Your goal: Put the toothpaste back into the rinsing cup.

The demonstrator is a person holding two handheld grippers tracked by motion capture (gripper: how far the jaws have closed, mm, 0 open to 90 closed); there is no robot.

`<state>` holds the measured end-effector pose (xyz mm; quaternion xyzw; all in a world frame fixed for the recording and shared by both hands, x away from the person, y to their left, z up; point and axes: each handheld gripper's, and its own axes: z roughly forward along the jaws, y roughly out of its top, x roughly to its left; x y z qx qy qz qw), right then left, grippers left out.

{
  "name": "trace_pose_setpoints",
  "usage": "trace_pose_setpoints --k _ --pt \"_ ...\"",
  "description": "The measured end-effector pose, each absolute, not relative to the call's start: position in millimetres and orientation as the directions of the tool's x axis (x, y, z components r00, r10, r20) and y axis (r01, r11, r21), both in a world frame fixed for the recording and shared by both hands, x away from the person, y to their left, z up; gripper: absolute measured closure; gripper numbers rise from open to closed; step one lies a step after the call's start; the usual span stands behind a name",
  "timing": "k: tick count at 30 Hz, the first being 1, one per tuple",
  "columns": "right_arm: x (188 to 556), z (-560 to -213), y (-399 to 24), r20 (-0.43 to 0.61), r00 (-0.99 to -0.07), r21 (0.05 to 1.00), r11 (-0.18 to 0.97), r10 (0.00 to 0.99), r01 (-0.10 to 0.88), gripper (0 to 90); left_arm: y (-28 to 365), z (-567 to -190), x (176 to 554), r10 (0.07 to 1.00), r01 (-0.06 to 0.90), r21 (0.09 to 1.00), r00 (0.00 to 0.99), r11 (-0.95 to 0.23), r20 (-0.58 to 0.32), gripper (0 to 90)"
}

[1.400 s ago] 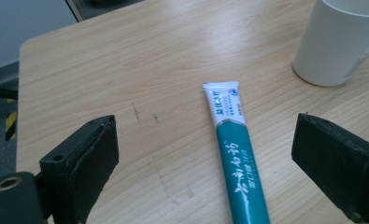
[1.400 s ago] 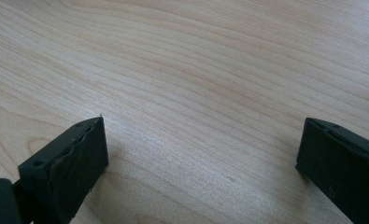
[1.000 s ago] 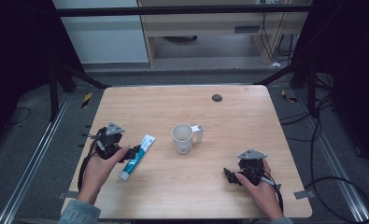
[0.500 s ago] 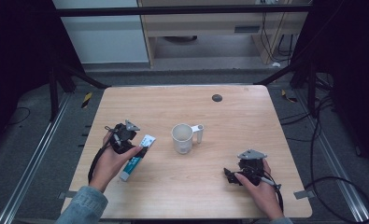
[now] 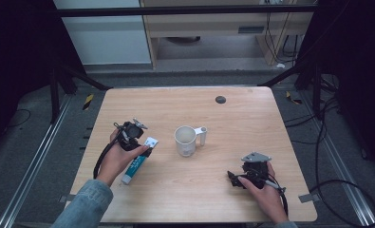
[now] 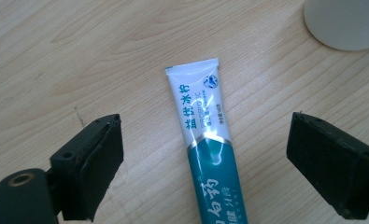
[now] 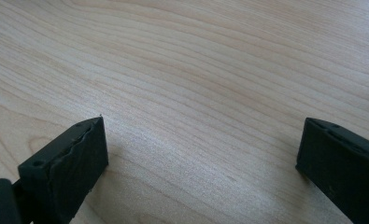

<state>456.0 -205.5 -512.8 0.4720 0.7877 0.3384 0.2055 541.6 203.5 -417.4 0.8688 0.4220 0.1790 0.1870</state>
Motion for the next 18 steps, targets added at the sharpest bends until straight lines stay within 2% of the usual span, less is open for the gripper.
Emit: trace_pose_setpoints --k 5,11,18 --pt "455.9 -512.7 -205.4 -0.003 -0.468 0.726 0.324 0.884 0.606 2.1 205.6 -417.6 551.5 0.832 0.704 0.465 0.533 -0.537 0.154 14.8" --pt "455.9 -512.7 -205.3 -0.002 -0.467 0.727 0.322 0.884 0.607 2.1 199.9 -431.9 558.5 0.839 0.745 0.409 0.532 -0.527 0.113 22.8" --pt "455.9 -512.7 -205.3 -0.002 -0.468 0.727 0.323 0.884 0.606 2.1 192.1 -445.1 562.5 0.847 0.766 0.385 0.524 -0.515 0.092 26.6"
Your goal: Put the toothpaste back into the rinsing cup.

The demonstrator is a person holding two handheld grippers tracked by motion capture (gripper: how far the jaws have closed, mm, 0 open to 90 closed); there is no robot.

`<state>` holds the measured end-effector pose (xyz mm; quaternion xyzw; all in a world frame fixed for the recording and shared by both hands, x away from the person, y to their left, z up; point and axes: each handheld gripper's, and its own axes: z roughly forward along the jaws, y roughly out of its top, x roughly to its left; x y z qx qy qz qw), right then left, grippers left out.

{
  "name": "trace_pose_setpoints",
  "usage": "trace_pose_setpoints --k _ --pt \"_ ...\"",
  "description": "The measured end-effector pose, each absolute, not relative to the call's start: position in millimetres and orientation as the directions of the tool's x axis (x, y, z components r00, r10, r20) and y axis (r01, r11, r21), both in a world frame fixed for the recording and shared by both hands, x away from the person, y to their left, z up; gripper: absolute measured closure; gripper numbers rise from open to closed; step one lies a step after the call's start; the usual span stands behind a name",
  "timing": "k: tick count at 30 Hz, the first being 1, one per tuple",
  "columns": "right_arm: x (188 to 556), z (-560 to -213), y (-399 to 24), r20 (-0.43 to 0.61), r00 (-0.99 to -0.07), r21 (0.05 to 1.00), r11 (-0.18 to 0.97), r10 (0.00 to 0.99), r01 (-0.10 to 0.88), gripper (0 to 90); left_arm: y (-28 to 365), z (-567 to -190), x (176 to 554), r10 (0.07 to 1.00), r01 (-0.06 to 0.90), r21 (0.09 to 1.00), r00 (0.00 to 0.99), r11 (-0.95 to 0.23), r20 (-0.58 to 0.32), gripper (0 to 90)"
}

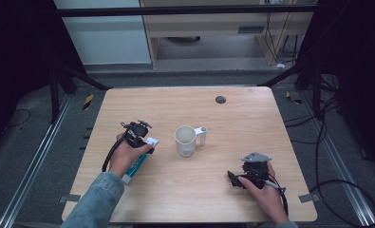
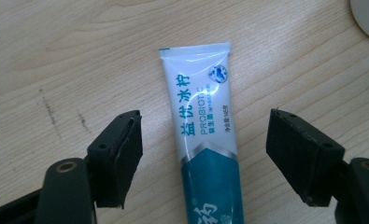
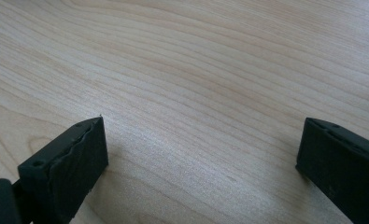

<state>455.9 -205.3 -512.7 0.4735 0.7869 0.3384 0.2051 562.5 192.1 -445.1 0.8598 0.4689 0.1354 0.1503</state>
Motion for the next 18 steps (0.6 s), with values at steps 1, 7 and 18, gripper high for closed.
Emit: trace_pose_setpoints --k 1,7,18 --pt "455.8 -512.7 -205.3 -0.002 -0.467 0.727 0.322 0.884 0.607 2.1 191.8 -444.9 562.7 0.849 0.768 0.386 0.521 -0.511 0.089 26.5" --pt "455.8 -512.7 -205.3 -0.002 -0.467 0.727 0.322 0.884 0.607 2.1 197.6 -447.3 563.2 0.865 0.78 0.395 0.496 -0.485 0.081 28.5" --pt "455.8 -512.7 -205.3 -0.002 -0.467 0.727 0.322 0.884 0.606 2.1 196.2 -456.6 562.5 0.868 0.787 0.395 0.492 -0.474 0.063 31.8"
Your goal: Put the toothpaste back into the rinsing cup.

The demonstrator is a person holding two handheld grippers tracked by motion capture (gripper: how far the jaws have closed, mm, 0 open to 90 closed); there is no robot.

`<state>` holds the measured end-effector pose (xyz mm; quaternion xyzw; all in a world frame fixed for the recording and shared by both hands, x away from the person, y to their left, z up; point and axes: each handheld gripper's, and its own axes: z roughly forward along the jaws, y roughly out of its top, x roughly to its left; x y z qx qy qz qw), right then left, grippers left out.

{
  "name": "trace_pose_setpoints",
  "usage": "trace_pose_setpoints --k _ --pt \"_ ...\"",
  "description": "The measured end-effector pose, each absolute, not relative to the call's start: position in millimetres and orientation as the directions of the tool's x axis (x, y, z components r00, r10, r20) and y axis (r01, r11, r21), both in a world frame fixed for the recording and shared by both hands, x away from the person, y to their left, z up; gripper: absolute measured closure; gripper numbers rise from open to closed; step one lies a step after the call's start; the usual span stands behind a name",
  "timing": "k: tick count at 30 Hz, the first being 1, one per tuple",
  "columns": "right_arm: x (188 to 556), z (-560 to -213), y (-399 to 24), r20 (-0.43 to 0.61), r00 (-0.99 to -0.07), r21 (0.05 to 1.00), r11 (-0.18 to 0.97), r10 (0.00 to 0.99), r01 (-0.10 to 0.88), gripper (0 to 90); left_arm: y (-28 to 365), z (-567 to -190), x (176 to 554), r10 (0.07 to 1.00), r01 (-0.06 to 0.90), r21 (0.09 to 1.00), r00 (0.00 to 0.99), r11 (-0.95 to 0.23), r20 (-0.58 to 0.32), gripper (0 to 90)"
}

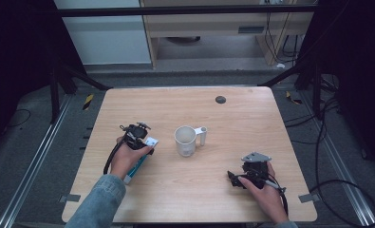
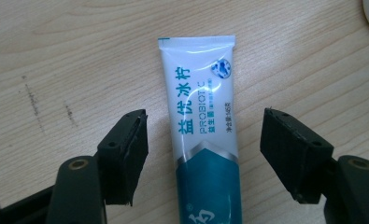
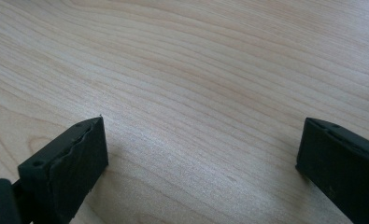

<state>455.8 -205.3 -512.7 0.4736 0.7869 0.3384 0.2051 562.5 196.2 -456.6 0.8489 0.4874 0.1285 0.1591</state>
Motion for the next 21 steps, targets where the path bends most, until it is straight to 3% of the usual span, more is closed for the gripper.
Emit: trace_pose_setpoints --k 21 --pt "455.8 -512.7 -205.3 -0.002 -0.467 0.727 0.322 0.884 0.607 2.1 199.4 -467.9 565.7 0.875 0.798 0.387 0.48 -0.462 0.056 38.2"
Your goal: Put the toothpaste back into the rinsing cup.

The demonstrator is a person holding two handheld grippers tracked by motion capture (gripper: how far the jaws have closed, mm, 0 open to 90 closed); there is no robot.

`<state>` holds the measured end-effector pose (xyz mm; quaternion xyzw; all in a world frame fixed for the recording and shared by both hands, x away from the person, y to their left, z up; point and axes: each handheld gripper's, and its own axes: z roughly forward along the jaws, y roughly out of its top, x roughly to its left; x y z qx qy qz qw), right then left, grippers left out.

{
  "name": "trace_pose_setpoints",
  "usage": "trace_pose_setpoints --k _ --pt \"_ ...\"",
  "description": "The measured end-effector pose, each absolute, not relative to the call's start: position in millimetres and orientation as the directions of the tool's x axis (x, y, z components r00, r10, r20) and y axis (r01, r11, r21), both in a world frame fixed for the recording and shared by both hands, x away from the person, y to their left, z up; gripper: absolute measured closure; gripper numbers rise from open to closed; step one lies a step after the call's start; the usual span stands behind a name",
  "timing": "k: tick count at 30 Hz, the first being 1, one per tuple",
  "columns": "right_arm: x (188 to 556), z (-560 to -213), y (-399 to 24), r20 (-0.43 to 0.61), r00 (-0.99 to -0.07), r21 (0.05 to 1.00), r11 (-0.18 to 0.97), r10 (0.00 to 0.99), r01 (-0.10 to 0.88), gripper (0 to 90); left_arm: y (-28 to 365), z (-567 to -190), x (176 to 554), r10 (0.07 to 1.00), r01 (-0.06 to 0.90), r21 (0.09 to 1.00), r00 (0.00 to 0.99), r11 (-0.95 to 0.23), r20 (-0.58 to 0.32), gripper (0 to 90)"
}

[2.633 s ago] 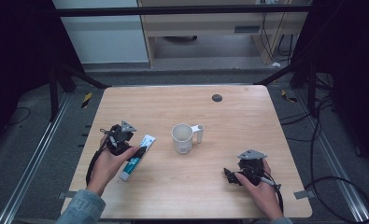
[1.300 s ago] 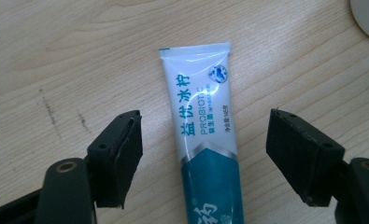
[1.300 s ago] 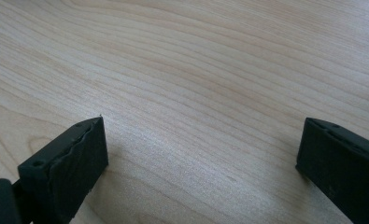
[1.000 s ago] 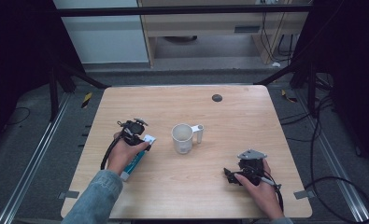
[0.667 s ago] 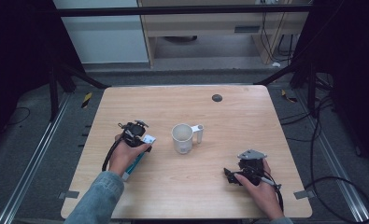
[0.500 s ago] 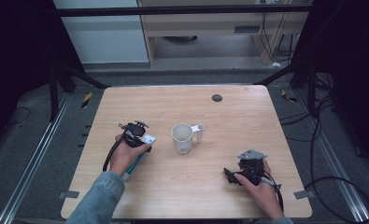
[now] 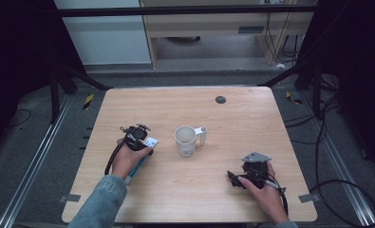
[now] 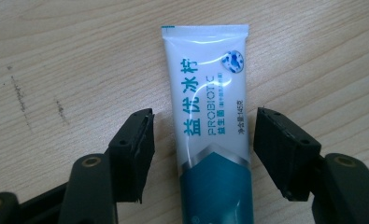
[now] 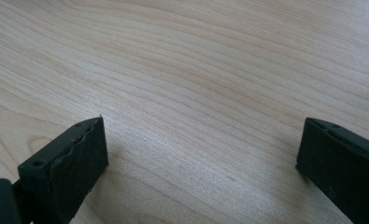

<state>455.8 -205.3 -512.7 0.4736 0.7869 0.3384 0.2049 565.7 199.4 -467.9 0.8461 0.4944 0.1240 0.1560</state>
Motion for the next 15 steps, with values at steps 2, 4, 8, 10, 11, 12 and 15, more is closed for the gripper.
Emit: trace_pose_setpoints --k 2,4,8,10,11,12,15 --pt "455.8 -512.7 -205.3 -0.002 -0.467 0.727 0.323 0.884 0.607 2.1 199.2 -468.5 566.0 0.875 0.797 0.388 0.481 -0.463 0.056 39.3" --pt "455.8 -512.8 -205.3 -0.002 -0.467 0.727 0.322 0.884 0.607 2.1 199.2 -468.9 566.3 0.875 0.798 0.385 0.481 -0.463 0.056 40.1" --pt "455.8 -512.7 -205.3 -0.002 -0.467 0.727 0.322 0.884 0.607 2.1 200.7 -469.8 566.6 0.878 0.802 0.385 0.476 -0.457 0.053 41.8" --pt "455.9 -512.8 -205.3 -0.002 -0.468 0.727 0.323 0.884 0.606 2.1 201.3 -469.9 566.9 0.879 0.803 0.385 0.475 -0.454 0.045 42.5" --pt "455.9 -512.8 -205.3 -0.002 -0.467 0.727 0.323 0.884 0.606 2.1 201.5 -469.9 567.1 0.879 0.804 0.386 0.476 -0.452 0.038 43.3" --pt "455.8 -512.7 -205.3 -0.002 -0.467 0.727 0.322 0.884 0.607 2.1 201.6 -469.9 567.2 0.879 0.804 0.387 0.476 -0.451 0.033 44.6" --pt "455.9 -512.7 -205.3 -0.002 -0.467 0.727 0.323 0.884 0.606 2.1 201.5 -469.7 567.6 0.877 0.804 0.389 0.48 -0.45 0.023 47.8"
